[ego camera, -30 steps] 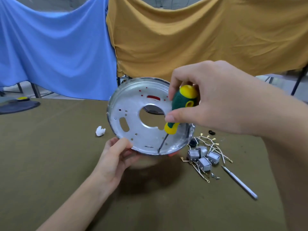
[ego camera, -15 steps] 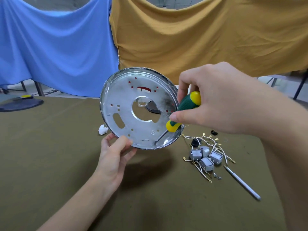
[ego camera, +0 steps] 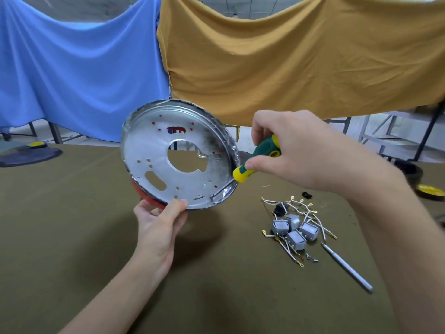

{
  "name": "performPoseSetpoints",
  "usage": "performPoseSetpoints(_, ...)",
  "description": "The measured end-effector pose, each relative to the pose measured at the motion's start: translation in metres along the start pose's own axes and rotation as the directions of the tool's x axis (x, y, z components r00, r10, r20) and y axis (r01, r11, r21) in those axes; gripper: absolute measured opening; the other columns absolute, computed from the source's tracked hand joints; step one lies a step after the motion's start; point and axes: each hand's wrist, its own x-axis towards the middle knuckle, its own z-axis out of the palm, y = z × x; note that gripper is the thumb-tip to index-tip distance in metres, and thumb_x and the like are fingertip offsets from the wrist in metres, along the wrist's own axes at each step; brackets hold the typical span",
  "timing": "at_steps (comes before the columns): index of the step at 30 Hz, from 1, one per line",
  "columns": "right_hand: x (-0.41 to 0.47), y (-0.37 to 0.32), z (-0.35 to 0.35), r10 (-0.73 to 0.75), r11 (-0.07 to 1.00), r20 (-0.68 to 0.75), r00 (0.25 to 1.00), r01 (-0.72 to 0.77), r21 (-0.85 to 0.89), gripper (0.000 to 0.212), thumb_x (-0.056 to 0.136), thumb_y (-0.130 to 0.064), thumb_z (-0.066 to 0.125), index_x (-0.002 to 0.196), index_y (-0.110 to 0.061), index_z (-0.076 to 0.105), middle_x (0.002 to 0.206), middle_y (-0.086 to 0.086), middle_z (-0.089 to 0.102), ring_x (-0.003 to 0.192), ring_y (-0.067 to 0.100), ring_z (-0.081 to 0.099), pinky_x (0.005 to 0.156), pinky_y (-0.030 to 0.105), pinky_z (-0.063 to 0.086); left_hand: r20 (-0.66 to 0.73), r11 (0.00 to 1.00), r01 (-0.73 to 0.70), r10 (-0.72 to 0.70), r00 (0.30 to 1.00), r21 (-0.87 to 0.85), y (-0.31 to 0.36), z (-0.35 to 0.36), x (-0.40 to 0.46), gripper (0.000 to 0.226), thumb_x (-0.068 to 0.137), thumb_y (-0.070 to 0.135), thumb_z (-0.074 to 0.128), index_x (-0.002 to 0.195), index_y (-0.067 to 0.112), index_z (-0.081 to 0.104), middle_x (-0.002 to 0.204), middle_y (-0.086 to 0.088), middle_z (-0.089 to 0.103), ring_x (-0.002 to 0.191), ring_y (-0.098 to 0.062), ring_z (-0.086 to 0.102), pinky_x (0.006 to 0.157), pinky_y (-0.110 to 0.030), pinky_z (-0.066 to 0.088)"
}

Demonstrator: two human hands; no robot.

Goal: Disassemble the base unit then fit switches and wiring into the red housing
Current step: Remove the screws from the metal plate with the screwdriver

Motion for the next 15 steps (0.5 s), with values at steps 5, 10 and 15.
performPoseSetpoints(5, 0.007, -0.007, 0.025, 0.083, 0.993, -0.324, 0.943, -0.049, 0.111, 0.034, 0.094, -0.041, 0.053, 0.078, -0.011, 0.052, 0.053, 0.002, 0.046, 0.055, 0.025, 0.044, 0.050, 0.030, 0.026, -0.075, 1.000, -0.023, 0.024, 0.997, 0.017, 0.000, -0.001, 0.003, 0.052, 0.084, 0.001, 0.073, 0.117, 0.021, 0.038, 0.116, -0.006, 0.063, 0.114, -0.025, 0.066, 0.100, -0.044, 0.052)
performPoseSetpoints(10, 0.004, 0.010, 0.029, 0.119, 0.977, -0.386, 0.915, -0.039, 0.208, 0.026, 0.093, -0.037, 0.057, 0.078, -0.016, 0.054, 0.053, 0.003, 0.052, 0.052, 0.019, 0.045, 0.050, 0.027, 0.031, -0.084, 1.000, -0.027, 0.028, 0.996, 0.005, 0.001, -0.004, 0.007, 0.050, 0.085, 0.000, 0.071, 0.116, 0.023, 0.039, 0.107, -0.004, 0.062, 0.106, -0.019, 0.067, 0.098, -0.040, 0.053)
performPoseSetpoints(15, -0.023, 0.050, 0.041, 0.416, 0.872, -0.474, 0.776, -0.192, 0.451, 0.021, 0.091, -0.035, 0.060, 0.078, -0.019, 0.054, 0.062, -0.002, 0.057, 0.055, 0.010, 0.048, 0.051, 0.018, 0.036, -0.059, 0.998, -0.057, 0.055, 0.997, -0.024, 0.001, -0.004, 0.008, 0.051, 0.085, -0.009, 0.065, 0.116, 0.023, 0.041, 0.106, -0.005, 0.057, 0.097, -0.014, 0.064, 0.093, -0.035, 0.055)
